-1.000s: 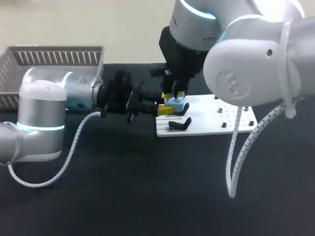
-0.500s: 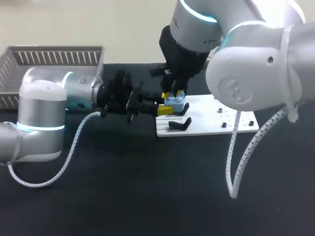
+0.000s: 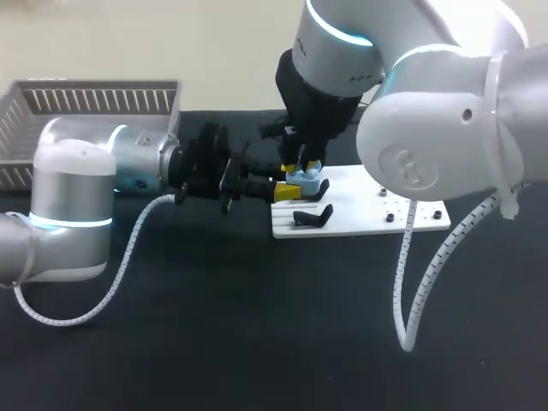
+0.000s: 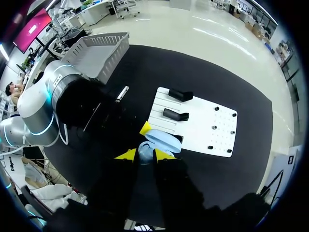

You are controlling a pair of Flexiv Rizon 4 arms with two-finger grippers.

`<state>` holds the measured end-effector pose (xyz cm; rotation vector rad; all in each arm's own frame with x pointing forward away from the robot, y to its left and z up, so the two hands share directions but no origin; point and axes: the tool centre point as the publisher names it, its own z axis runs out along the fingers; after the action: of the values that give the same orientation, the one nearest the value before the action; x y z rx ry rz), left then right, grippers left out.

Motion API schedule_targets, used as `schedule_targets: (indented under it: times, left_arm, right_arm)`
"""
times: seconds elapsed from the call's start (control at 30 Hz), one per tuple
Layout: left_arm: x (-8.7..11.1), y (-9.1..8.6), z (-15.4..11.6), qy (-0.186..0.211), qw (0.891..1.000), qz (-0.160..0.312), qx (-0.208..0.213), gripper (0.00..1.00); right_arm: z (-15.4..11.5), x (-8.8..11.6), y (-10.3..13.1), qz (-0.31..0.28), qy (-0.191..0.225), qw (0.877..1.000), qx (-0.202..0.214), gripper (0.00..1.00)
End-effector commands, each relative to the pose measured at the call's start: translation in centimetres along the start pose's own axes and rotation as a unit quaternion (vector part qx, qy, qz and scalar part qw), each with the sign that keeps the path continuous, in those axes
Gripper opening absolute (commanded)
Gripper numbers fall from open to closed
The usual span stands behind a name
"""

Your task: Pick up each earbud case from the left stands, insert the matching earbuds, close the lid, and place the case in the box.

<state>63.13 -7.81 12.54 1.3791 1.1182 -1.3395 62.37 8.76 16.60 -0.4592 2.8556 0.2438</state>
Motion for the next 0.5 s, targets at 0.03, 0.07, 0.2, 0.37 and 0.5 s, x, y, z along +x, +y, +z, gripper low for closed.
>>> schedule_targets:
  times: [0.03, 0.07, 0.2, 0.37, 0.5]
  left_arm:
    - [0.10, -0.06, -0.02, -0.001, 1.000, 0.002, -0.001, 0.00]
    - [0.10, -0.06, -0.02, -0.001, 1.000, 0.002, -0.001, 0.00]
    - [0.10, -0.06, -0.02, -0.001, 1.000, 0.002, -0.001, 0.00]
    - [0.10, -0.06, -0.02, -0.001, 1.000, 0.002, -0.001, 0.00]
    - [0.10, -0.06, -0.02, -0.001, 1.000, 0.002, -0.001, 0.00]
  right_arm:
    - [0.25, 0.08, 0.01, 0.000, -0.003, 1.000, 0.004, 0.00]
    - [0.28, 0.04, -0.02, 0.000, -0.003, 1.000, 0.004, 0.00]
    - [0.39, -0.08, -0.12, 0.000, -0.006, 1.000, 0.004, 0.00]
    - [0.55, -0.21, -0.30, 0.001, -0.008, 1.000, 0.003, 0.00]
    - [0.75, -0.23, -0.48, 0.003, -0.006, 1.000, 0.003, 0.00]
